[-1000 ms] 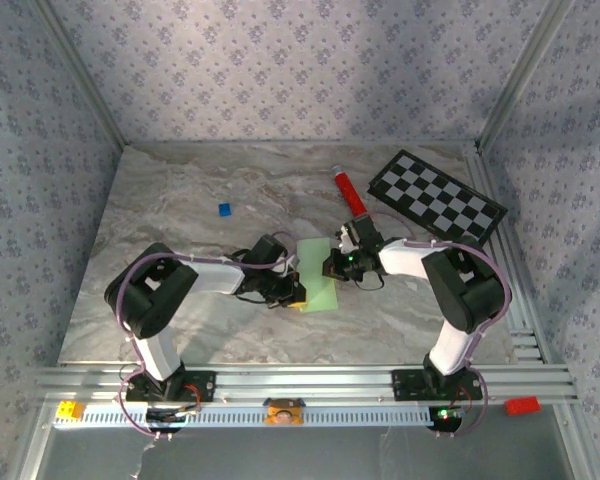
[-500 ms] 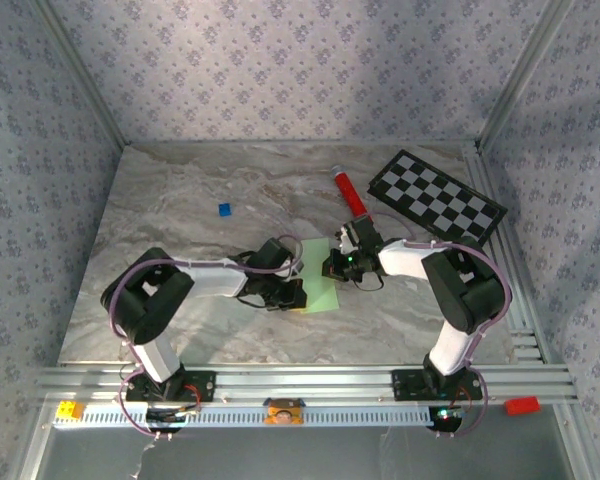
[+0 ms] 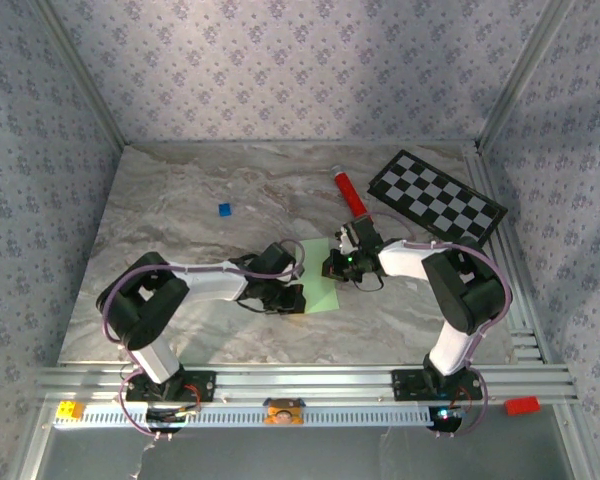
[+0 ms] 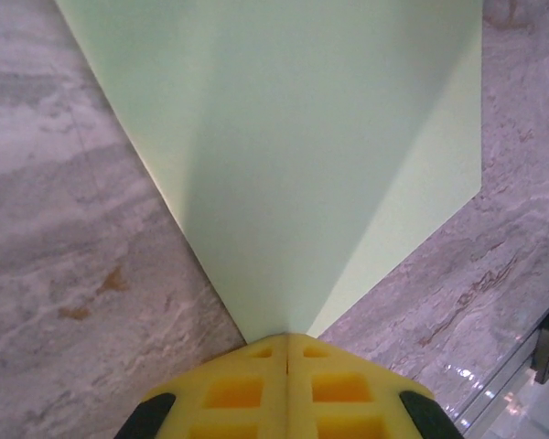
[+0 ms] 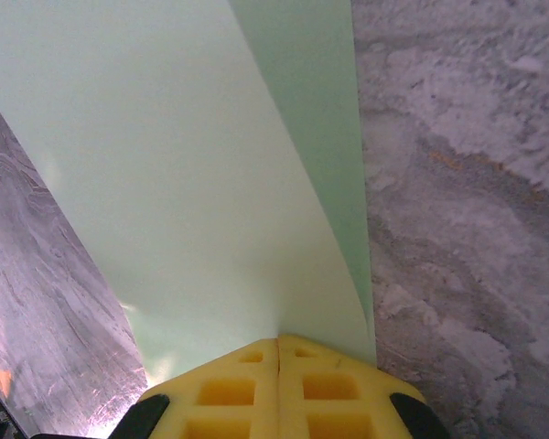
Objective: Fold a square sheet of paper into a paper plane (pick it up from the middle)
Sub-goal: First fold the square sheet of paper in half at the center of the table.
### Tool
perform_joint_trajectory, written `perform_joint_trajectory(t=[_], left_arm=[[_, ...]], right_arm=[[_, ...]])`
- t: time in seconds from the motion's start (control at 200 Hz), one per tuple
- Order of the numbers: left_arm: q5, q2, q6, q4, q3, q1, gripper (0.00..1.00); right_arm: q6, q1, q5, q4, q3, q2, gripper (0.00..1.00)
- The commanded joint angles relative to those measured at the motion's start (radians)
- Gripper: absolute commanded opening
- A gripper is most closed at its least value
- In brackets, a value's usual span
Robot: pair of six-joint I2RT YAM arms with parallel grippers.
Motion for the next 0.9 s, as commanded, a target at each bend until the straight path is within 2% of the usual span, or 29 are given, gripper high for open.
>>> perform_joint_trajectory(t=[0.0,0.14,0.28,0.36,0.43,0.535,0.65,0.9], left_arm=[[-0.052,-0.023,0.047,-0.149,0.030,-0.028,0.02],[-0.054,-0.040,0.044,-0.157,0.035,-0.037,0.02],[-0.073,-0.122,0.034,-0.180,0.091,-0.031,0.03],[-0.064,-0.163,0.022,-0.155,0.109,0.006,0.04],[-0.014,-0.167,0.005,-0.099,0.110,0.074,0.04],[0.072,-0.110,-0.013,-0.006,0.124,0.169,0.05],[0.095,-0.015,0.025,-0.013,0.191,0.225,0.04],[0.160,0.117,0.056,-0.013,0.290,0.259,0.04]], right_arm=[[-0.004,0.006,0.122,-0.171,-0.052,0.033,0.00],[-0.011,0.006,0.119,-0.175,-0.047,0.034,0.00],[-0.012,0.010,0.116,-0.173,-0.047,0.031,0.00],[-0.014,0.009,0.114,-0.172,-0.047,0.031,0.00],[-0.013,0.009,0.114,-0.172,-0.046,0.031,0.00],[-0.015,0.010,0.108,-0.169,-0.045,0.041,0.00],[-0.012,0.010,0.107,-0.164,-0.043,0.046,0.00],[-0.016,0.009,0.110,-0.182,-0.028,0.052,0.00]])
